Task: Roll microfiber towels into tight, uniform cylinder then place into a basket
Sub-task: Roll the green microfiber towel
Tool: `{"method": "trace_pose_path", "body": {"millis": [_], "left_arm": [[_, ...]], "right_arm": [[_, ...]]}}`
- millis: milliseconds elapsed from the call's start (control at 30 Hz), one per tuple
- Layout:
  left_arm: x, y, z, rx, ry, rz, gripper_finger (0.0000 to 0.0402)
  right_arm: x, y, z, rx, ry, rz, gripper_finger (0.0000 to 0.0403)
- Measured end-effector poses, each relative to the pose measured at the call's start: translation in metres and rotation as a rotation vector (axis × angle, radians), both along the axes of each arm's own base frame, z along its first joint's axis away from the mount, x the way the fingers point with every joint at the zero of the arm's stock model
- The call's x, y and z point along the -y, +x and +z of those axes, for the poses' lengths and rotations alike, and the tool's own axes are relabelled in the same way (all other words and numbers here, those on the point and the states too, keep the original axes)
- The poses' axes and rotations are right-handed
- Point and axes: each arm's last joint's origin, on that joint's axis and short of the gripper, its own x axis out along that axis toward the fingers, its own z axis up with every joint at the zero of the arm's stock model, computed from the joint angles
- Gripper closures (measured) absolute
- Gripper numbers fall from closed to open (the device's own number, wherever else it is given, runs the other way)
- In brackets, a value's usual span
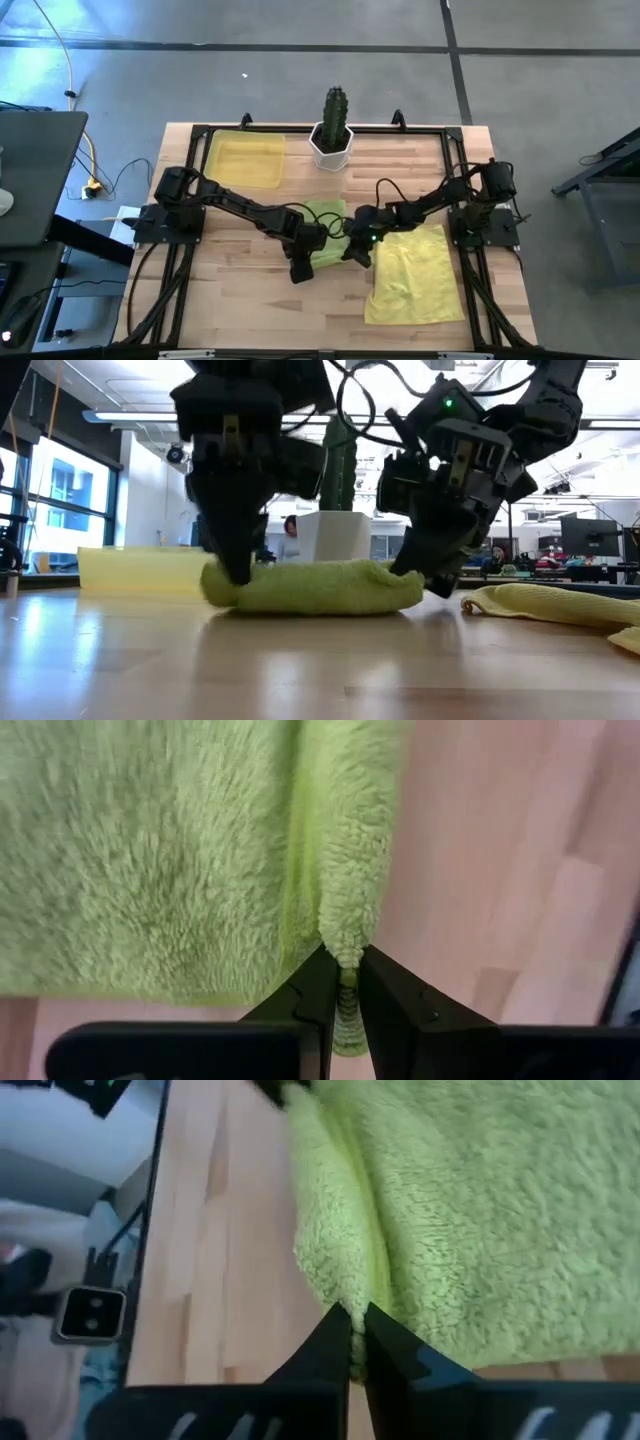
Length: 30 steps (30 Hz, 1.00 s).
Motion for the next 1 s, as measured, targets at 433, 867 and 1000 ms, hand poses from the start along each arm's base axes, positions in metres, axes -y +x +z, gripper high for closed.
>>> {"method": "trace_pose_path", "body": {"millis": [433, 867, 1000], "left_arm": [[0.000, -0.005, 0.022, 0.100, 0.295, -0.055, 0.0366], [0.021, -0.015, 0.015, 0.014, 0.422, -0.115, 0.0334], [0.031, -0.017, 0.017, 0.014, 0.413, -0.139, 0.0294]], "right_arm": [[0.010, -0.004, -0.005, -0.136, 0.049, -0.115, 0.0402], [0.012, -0.005, -0.007, -0.152, 0.034, -0.130, 0.0402], [0.012, -0.005, -0.007, -0.152, 0.031, -0.127, 0.0402]]}}
